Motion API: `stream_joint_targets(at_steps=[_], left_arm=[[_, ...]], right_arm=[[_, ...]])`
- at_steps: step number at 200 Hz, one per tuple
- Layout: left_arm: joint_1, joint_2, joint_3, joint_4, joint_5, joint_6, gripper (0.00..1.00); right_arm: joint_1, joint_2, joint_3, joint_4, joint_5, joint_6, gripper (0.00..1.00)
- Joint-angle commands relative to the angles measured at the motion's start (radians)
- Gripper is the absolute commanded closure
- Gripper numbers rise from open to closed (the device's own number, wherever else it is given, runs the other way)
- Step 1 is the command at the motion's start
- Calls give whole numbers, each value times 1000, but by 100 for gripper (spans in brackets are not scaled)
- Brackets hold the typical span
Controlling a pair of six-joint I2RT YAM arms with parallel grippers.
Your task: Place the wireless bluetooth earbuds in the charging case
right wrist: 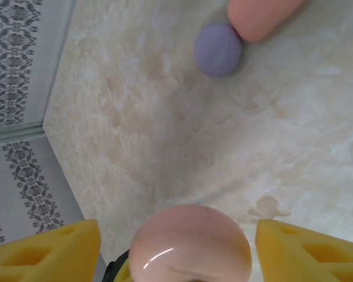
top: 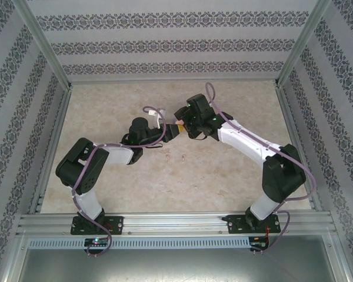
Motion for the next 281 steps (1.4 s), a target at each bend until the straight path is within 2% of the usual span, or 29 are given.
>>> stream_joint_targets(at_steps=[1, 30, 41, 94, 128, 197, 281], left_arm=[[-5, -26, 14, -36, 2, 46, 100], [14, -68, 25, -137, 52, 108, 100], [24, -81, 39, -177, 88, 132, 100], [55, -136, 153, -459, 286, 281, 100], [57, -155, 215, -587, 364, 350, 100], [56, -151, 285, -673, 431, 383, 100], [56, -163, 294, -679, 453, 385, 100]], right_arm=[[-30, -99, -31, 17, 55, -89, 22], [-73, -200, -130, 43, 76, -217, 10], [-98, -236, -191, 116, 40, -288, 7], [-155, -409, -446, 390, -179, -638, 9], [-165, -493, -553, 482, -293, -762, 10], [-161, -476, -567, 530, -374, -783, 14], [-133, -352, -517, 552, -354, -773, 20]])
